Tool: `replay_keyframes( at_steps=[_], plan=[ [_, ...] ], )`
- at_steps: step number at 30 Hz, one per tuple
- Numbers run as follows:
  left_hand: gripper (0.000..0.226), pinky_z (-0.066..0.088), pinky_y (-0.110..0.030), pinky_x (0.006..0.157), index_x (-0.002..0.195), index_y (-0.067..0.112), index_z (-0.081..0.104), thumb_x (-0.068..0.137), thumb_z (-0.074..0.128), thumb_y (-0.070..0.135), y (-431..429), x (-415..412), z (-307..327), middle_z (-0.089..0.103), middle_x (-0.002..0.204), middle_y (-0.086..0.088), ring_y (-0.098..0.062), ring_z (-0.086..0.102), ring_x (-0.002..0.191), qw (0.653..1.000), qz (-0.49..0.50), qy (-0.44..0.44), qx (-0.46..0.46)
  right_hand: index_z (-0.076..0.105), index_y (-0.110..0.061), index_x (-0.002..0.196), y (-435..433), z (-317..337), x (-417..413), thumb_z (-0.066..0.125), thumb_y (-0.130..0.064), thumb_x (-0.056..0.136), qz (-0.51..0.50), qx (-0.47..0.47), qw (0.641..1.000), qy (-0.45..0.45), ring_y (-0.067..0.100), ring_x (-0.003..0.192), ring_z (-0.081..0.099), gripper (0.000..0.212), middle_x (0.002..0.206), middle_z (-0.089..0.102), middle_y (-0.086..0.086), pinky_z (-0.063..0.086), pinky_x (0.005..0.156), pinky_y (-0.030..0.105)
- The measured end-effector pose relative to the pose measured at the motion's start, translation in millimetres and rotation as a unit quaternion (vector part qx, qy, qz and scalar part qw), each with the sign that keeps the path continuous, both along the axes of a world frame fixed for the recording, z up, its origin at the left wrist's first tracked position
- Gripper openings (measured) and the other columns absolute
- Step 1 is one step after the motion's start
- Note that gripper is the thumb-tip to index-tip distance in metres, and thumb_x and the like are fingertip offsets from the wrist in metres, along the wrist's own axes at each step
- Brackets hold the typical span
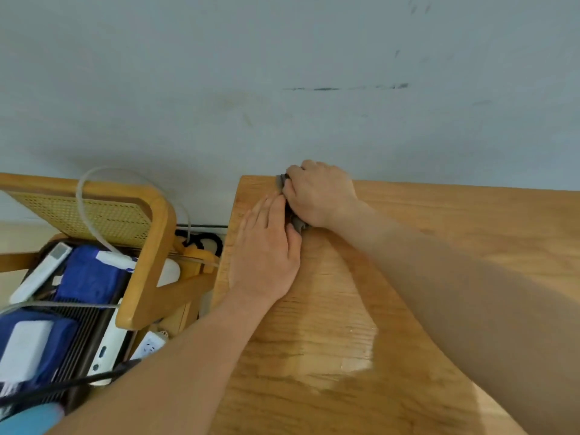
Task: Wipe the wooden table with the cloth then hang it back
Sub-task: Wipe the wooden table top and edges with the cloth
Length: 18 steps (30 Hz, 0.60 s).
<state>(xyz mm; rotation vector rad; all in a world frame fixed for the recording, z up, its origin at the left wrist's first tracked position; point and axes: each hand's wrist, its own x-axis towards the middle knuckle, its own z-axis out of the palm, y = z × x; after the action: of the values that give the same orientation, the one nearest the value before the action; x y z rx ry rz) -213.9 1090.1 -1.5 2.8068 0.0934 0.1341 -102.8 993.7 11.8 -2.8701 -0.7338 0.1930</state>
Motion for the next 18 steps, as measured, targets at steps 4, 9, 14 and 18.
replay_keyframes(
  at_steps=[4, 9, 14, 18],
  plan=[
    [0.049, 0.037, -0.043, 0.107, 0.136, 0.008, 0.04, 0.094, 0.029, 0.028, -1, 0, 1, 0.05, 0.137, -0.012, -0.026, 0.044, 0.129, 1.0, 0.01, 0.013, -0.002, 0.059, -0.015, 0.094, 24, 6, 30, 0.028, -0.038, 0.099, 0.011, -0.02, 0.995, 0.095, 0.029, 0.088, 0.054, 0.038, 0.113, 0.064, 0.013, 0.038, 0.072, 0.035],
    [0.049, 0.032, -0.043, 0.112, 0.138, 0.009, 0.042, 0.095, 0.028, 0.029, 0, -3, 3, 0.046, 0.143, -0.01, -0.024, 0.038, 0.136, 1.0, -0.006, 0.009, 0.017, 0.065, -0.013, 0.097, -32, 3, 22, 0.025, -0.043, 0.1, 0.003, -0.042, 0.998, 0.047, 0.034, 0.099, 0.06, 0.05, 0.111, 0.065, 0.015, 0.039, 0.073, 0.037],
    [0.05, 0.029, -0.043, 0.114, 0.138, 0.011, 0.044, 0.096, 0.026, 0.031, 0, 1, 2, 0.042, 0.147, -0.009, -0.025, 0.035, 0.137, 0.999, 0.001, 0.027, 0.034, 0.058, -0.011, 0.082, -106, 16, 32, 0.021, -0.037, 0.102, -0.099, -0.145, 0.979, 0.1, 0.027, 0.075, 0.053, 0.049, 0.093, 0.063, 0.011, 0.038, 0.064, 0.035],
    [0.053, 0.029, -0.045, 0.114, 0.138, 0.01, 0.043, 0.095, 0.023, 0.033, 1, -1, 0, 0.042, 0.147, -0.01, -0.026, 0.035, 0.138, 0.999, -0.002, 0.035, 0.026, 0.063, -0.016, 0.093, -42, 9, 16, 0.031, -0.018, 0.1, -0.044, -0.138, 0.989, 0.006, 0.032, 0.086, 0.062, 0.032, 0.101, 0.067, 0.008, 0.039, 0.062, 0.034]
  ],
)
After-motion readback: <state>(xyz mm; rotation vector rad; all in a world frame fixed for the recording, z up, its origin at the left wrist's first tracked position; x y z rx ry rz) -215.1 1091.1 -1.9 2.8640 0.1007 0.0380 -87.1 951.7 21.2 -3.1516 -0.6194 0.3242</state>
